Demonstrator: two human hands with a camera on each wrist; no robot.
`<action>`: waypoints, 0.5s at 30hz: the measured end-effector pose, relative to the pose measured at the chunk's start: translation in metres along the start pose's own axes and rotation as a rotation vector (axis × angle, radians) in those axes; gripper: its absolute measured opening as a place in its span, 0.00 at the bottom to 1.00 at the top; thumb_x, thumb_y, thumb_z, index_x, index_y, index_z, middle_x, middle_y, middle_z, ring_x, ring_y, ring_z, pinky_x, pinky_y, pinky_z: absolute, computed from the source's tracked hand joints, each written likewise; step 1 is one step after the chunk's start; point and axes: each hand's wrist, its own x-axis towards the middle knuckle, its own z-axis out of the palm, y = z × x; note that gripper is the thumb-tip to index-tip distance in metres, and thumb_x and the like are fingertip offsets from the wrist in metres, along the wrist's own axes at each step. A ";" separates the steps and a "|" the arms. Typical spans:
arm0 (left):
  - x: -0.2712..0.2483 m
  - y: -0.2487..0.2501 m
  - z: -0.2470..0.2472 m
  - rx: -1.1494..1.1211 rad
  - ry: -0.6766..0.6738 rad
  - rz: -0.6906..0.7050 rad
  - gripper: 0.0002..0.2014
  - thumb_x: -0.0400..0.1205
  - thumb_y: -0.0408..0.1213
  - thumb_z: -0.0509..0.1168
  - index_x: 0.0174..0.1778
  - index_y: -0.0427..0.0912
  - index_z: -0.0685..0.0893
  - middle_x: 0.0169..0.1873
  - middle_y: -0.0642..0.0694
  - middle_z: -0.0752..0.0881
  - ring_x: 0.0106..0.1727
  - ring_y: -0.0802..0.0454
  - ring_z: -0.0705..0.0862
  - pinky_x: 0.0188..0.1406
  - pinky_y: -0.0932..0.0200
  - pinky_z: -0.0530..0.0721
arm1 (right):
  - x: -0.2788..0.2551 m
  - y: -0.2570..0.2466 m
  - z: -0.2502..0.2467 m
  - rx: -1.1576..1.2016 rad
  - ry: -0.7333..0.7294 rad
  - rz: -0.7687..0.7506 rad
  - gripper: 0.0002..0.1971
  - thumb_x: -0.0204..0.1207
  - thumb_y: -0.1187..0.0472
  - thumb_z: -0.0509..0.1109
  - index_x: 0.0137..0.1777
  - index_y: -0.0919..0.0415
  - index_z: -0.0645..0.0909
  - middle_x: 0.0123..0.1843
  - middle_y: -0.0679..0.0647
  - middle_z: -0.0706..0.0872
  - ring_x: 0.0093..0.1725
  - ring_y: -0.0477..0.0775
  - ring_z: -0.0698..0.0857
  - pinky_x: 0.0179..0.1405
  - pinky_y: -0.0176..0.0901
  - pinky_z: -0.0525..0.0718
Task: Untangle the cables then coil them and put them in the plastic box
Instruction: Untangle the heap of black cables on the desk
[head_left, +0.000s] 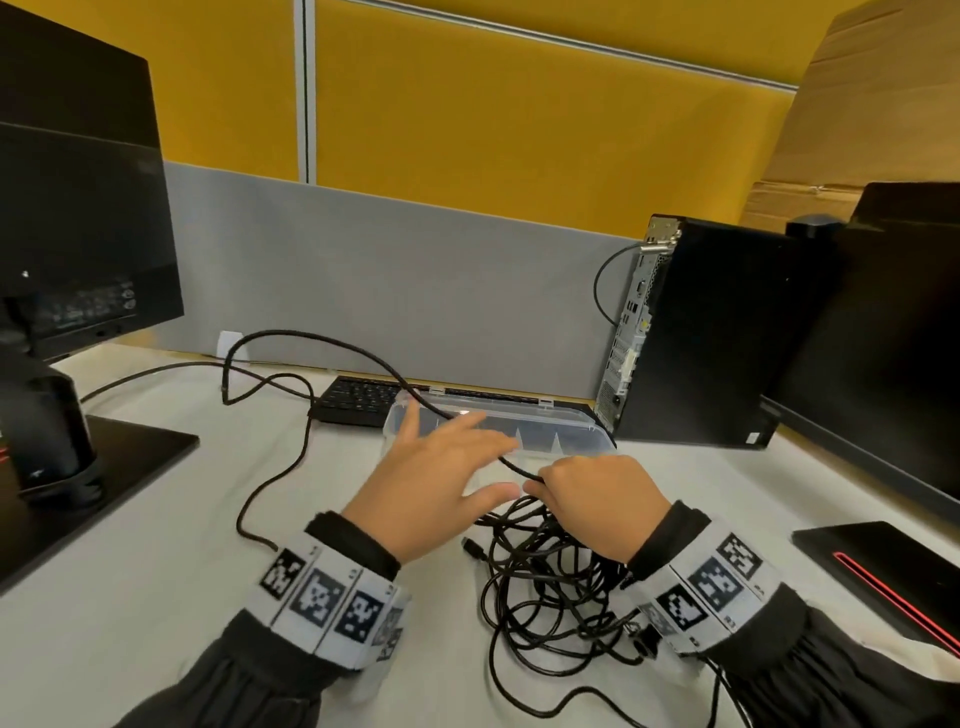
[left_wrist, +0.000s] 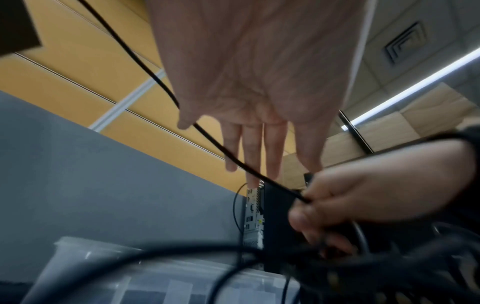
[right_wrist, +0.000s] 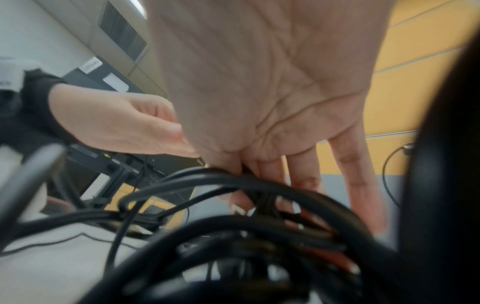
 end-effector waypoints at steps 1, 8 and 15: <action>0.002 0.004 0.000 0.026 -0.008 -0.007 0.32 0.76 0.68 0.39 0.69 0.61 0.74 0.64 0.63 0.78 0.75 0.64 0.64 0.80 0.41 0.39 | 0.000 -0.001 -0.001 -0.010 0.028 -0.007 0.24 0.86 0.47 0.45 0.57 0.60 0.79 0.55 0.56 0.85 0.52 0.59 0.85 0.39 0.44 0.69; -0.004 -0.013 -0.011 -0.370 0.433 -0.119 0.17 0.77 0.63 0.47 0.38 0.63 0.79 0.34 0.66 0.82 0.37 0.69 0.76 0.46 0.55 0.64 | 0.000 0.006 0.000 0.217 -0.008 0.052 0.21 0.85 0.45 0.49 0.55 0.57 0.80 0.43 0.51 0.78 0.40 0.52 0.78 0.37 0.40 0.72; -0.012 -0.045 -0.029 -0.256 0.630 -0.569 0.11 0.84 0.49 0.57 0.37 0.57 0.79 0.31 0.55 0.80 0.37 0.53 0.77 0.46 0.52 0.57 | -0.007 0.018 0.010 0.215 -0.028 0.063 0.23 0.85 0.44 0.46 0.58 0.57 0.78 0.47 0.46 0.71 0.50 0.54 0.81 0.43 0.42 0.73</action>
